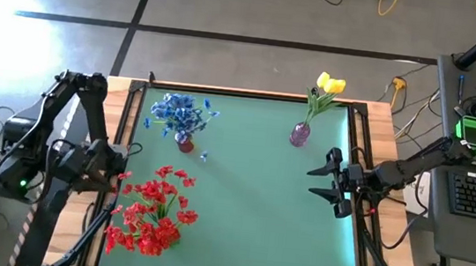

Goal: Sort flowers into vase by color
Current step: Return to Home Position

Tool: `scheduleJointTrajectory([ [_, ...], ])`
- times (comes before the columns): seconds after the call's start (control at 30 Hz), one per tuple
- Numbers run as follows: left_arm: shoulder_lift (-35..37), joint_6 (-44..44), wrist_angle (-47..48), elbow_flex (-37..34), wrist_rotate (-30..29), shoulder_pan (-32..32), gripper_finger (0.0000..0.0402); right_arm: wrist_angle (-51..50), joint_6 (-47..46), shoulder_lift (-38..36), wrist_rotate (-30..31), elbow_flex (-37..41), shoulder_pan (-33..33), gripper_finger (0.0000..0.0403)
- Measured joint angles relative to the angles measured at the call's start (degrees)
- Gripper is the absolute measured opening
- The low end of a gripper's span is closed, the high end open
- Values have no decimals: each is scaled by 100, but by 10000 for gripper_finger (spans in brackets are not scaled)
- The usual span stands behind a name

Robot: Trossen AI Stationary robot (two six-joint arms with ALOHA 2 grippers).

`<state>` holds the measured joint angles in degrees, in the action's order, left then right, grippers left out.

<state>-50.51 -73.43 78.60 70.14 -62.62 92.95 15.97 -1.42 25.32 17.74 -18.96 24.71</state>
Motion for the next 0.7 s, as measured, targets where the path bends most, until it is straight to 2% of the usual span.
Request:
scheduleJointTrajectory([
  [0.27,528,-11,-200,-514,-131,0,0,-74,16,0,2,0,0,210],
  [0.7,984,-59,-177,-1091,-245,0,0,-99,47,0,2,2,0,210],
])
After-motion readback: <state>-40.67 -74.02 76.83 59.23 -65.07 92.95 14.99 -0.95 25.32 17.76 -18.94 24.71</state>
